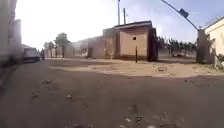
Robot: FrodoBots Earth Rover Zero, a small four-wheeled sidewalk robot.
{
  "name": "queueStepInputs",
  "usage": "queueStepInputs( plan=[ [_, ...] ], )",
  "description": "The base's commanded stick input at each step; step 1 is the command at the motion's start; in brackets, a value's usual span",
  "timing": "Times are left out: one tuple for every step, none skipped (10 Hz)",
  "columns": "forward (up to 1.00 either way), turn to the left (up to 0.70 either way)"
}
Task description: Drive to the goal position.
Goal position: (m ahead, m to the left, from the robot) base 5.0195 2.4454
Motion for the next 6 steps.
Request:
queueStepInputs(
  plan=[
    [1.00, 0.00],
    [1.00, 0.00],
    [1.00, 0.00],
    [1.00, 0.00],
    [1.00, 0.00],
    [1.00, 0.00]
  ],
)
